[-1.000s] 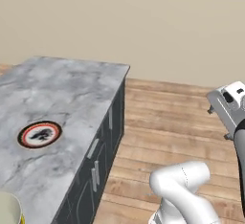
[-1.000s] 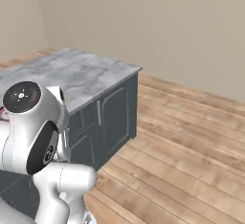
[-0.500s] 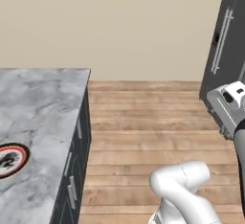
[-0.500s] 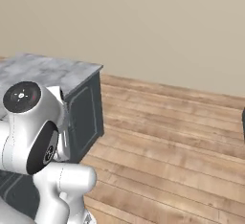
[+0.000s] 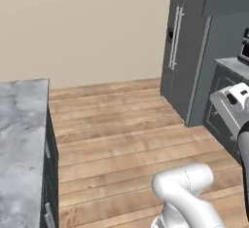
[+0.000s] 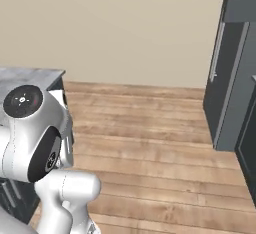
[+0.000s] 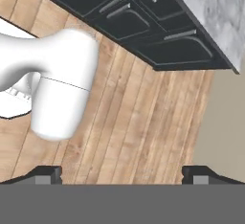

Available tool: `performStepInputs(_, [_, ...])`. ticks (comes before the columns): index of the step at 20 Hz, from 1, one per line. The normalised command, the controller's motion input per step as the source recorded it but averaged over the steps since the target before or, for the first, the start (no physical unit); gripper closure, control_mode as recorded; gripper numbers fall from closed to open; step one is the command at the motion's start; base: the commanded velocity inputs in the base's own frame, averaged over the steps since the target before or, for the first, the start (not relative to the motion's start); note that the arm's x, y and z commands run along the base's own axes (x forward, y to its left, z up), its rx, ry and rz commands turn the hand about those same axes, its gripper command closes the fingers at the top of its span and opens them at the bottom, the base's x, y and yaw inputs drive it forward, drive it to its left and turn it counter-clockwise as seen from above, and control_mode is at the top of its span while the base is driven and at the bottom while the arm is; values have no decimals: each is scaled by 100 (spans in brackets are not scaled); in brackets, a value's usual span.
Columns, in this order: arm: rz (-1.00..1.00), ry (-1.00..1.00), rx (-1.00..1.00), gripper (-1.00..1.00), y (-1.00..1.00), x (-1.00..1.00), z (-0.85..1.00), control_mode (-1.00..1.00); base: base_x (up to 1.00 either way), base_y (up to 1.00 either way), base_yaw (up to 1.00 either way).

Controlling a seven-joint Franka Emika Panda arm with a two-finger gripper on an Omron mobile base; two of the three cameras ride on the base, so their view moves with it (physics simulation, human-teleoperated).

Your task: Move the bowls from the cabinet to the plates on the dining table.

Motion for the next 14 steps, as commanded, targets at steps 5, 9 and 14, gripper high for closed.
performStepInputs(5, [0,0,0,-100,0,0,0,100,17,-18,-43])
performStepInputs(9, [0,0,0,-100,0,0,0,100,19,-18,-41])
performStepInputs(14, [0,0,0,-100,0,0,0,100,17,-19,-40])
